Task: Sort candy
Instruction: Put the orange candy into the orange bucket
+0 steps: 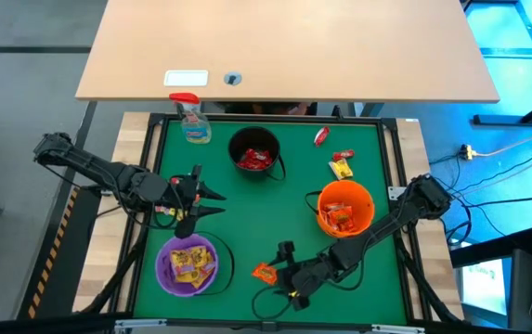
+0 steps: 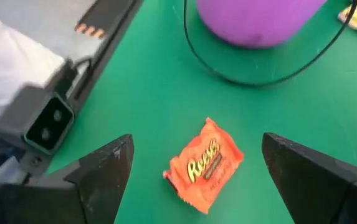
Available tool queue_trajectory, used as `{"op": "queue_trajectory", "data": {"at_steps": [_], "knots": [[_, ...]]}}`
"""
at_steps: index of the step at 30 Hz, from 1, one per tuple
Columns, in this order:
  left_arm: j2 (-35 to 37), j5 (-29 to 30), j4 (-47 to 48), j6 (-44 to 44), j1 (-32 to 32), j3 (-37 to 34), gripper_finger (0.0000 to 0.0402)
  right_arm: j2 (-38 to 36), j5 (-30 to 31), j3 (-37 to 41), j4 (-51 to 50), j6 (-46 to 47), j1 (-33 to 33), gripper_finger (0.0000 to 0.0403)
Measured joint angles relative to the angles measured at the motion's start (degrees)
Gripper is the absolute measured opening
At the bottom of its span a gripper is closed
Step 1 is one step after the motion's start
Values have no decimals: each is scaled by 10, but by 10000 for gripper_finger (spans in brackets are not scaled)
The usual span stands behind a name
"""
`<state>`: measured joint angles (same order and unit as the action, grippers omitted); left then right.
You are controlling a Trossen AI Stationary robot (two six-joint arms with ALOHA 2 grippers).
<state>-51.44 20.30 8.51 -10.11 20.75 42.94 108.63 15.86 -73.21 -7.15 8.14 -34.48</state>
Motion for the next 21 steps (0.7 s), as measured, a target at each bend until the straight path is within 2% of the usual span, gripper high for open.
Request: {"op": "queue_trajectory", "data": {"at_steps": [8,21], "knots": [[0,-4,2,0,1,0,128,55,-8,0,6,-7,0,353],[0,-4,6,-4,1,0,128,106,26,-1,7,-14,0,353]]}}
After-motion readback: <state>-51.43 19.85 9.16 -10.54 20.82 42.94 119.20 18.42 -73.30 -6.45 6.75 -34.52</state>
